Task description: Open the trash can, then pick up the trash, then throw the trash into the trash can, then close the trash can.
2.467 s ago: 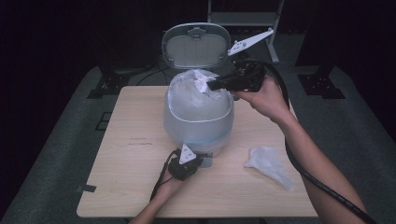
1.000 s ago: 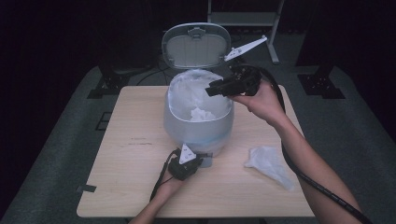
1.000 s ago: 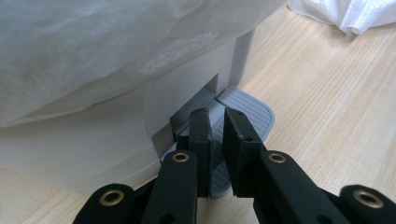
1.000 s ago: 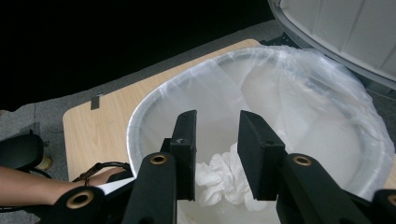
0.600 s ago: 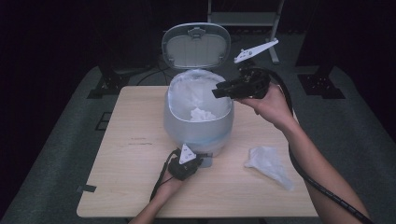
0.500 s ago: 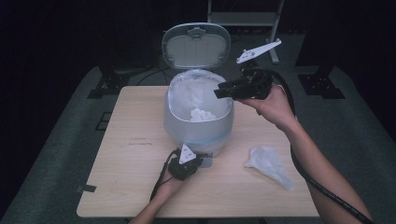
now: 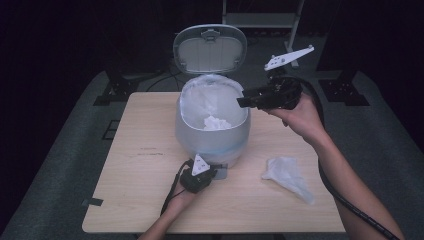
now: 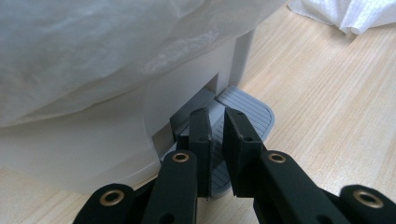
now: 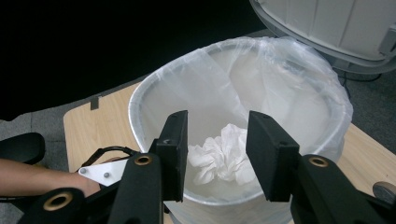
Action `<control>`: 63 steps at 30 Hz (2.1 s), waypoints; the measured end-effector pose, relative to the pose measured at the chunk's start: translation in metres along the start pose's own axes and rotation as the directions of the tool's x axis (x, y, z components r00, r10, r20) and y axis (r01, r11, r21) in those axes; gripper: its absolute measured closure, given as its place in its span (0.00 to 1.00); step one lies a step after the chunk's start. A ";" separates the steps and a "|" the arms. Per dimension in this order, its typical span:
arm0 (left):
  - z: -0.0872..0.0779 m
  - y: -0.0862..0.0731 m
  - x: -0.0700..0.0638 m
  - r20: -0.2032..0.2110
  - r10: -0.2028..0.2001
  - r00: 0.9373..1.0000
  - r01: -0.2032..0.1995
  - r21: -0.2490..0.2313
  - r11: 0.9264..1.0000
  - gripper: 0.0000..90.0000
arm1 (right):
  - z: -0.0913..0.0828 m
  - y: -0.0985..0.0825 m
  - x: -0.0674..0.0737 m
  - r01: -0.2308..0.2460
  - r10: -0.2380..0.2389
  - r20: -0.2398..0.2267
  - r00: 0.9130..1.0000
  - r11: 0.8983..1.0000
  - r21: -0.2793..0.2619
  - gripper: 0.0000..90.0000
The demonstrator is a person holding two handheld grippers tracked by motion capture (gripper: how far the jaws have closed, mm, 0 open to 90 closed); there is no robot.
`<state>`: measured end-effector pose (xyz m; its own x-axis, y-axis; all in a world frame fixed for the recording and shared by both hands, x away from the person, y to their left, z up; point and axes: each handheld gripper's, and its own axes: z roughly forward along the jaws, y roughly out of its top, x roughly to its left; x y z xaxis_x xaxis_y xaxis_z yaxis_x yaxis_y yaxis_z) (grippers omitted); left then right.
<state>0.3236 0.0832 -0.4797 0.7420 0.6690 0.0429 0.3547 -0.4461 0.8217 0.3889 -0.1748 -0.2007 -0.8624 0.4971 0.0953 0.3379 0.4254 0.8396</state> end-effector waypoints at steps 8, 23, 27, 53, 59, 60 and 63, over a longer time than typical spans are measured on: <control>0.000 0.000 0.000 0.001 0.001 1.000 -0.001 0.000 1.000 0.91 | -0.009 -0.012 -0.004 -0.007 0.007 0.014 1.000 1.000 0.002 0.58; 0.000 0.000 0.000 0.002 0.002 1.000 -0.002 0.001 1.000 0.91 | -0.031 -0.033 -0.012 -0.042 0.041 0.068 0.997 0.999 0.005 0.45; 0.000 0.000 0.000 0.002 0.002 1.000 -0.002 0.002 1.000 0.91 | -0.034 -0.039 -0.012 -0.044 0.042 0.075 0.996 0.999 0.018 0.44; 0.000 0.000 0.001 0.006 -0.001 1.000 0.001 -0.001 1.000 0.91 | -0.042 -0.102 -0.017 -0.106 0.105 0.068 0.992 0.994 0.020 0.41; 0.000 0.000 0.001 0.007 -0.003 1.000 0.003 -0.001 1.000 0.91 | -0.041 -0.112 -0.021 -0.114 0.111 0.078 0.991 0.993 0.033 0.41; 0.000 0.000 0.001 0.005 0.000 1.000 0.000 -0.001 1.000 0.91 | -0.041 -0.113 -0.021 -0.116 0.113 0.078 0.990 0.993 0.032 0.41; 0.000 0.000 0.001 0.006 -0.001 1.000 0.001 -0.002 1.000 0.91 | -0.040 -0.118 -0.022 -0.121 0.118 0.076 0.990 0.992 0.035 0.41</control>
<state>0.3241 0.0836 -0.4798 0.7447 0.6663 0.0385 0.3549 -0.4442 0.8227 0.3533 -0.2663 -0.2810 -0.7853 0.6001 0.1523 0.4524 0.3883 0.8028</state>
